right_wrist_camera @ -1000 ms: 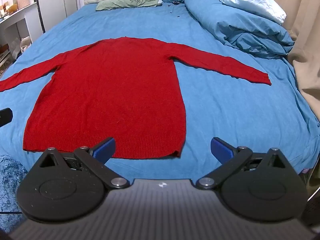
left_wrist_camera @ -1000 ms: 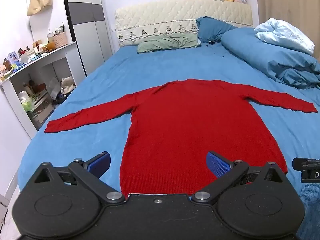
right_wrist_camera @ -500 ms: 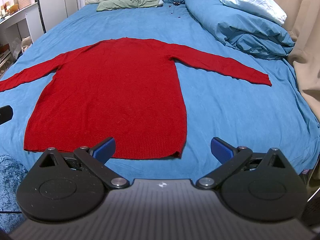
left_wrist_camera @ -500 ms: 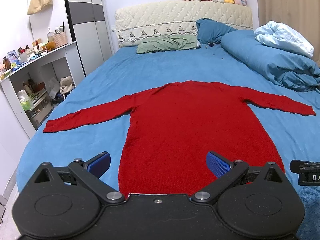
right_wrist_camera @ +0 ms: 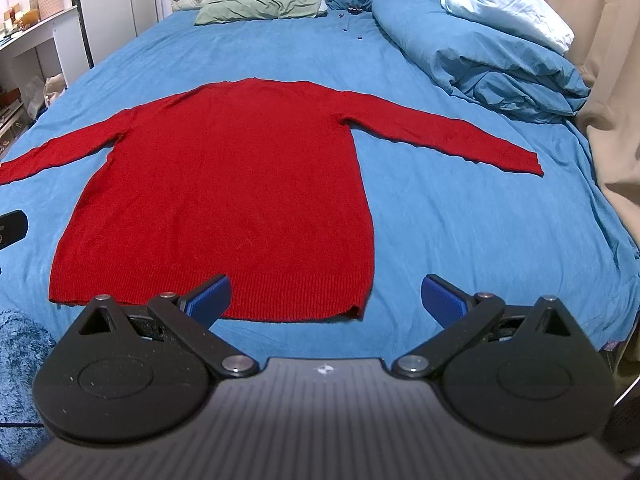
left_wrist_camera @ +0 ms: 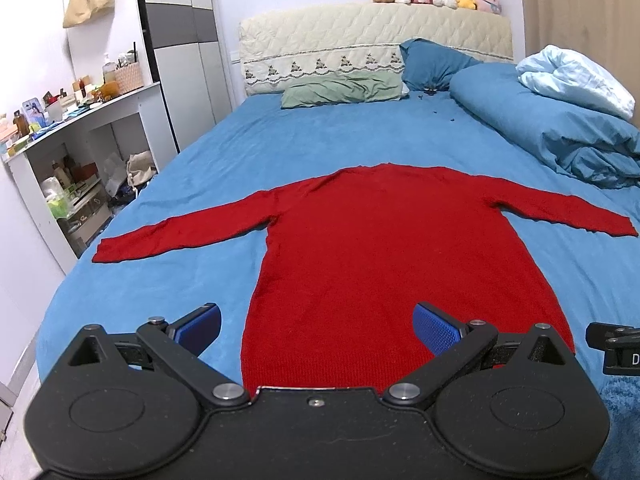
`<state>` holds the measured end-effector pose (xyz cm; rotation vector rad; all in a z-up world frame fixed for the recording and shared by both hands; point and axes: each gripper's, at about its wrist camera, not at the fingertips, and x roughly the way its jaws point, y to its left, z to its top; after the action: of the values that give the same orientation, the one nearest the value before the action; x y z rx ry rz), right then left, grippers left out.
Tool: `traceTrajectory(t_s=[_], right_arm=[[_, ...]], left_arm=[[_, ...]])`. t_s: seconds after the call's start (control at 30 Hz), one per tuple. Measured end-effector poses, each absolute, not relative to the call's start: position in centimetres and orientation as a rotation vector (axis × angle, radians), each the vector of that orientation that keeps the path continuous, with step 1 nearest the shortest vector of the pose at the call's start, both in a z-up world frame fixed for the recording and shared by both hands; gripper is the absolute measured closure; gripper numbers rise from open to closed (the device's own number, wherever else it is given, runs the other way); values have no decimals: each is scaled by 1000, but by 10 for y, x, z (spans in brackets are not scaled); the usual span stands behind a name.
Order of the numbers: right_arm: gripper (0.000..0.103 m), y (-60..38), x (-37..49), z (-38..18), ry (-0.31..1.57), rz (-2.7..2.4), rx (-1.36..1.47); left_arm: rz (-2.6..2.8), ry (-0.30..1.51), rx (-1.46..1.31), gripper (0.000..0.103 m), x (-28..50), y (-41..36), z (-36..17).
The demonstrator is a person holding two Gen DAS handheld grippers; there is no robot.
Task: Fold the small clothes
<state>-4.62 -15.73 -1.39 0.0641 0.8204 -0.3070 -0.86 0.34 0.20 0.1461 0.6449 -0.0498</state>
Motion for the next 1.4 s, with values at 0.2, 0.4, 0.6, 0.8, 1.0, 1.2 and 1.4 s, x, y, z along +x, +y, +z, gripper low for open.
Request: traceTrajectory(t_s=[0.2, 0.4, 0.6, 0.8, 1.0, 1.2, 1.4], right_arm=[[0, -157, -46, -14, 820, -307, 65], [0, -156, -46, -14, 821, -306, 63], [0, -155, -46, -14, 821, -306, 63], [0, -155, -46, -15, 822, -306, 60], [0, -155, -45, -15, 823, -305, 62], [0, -155, -45, -15, 821, -304, 63], [0, -152, -44, -14, 820, -302, 61]], left_arm=[[-50, 642, 151, 0, -9, 4, 3], [-51, 643, 148, 0, -9, 4, 4], [-52, 645, 147, 0, -8, 4, 3], [-52, 650, 143, 0, -8, 5, 3], [-54, 656, 134, 0, -7, 6, 4], [-53, 658, 130, 0, -6, 6, 5], [-49, 657, 129, 0, -7, 6, 5]])
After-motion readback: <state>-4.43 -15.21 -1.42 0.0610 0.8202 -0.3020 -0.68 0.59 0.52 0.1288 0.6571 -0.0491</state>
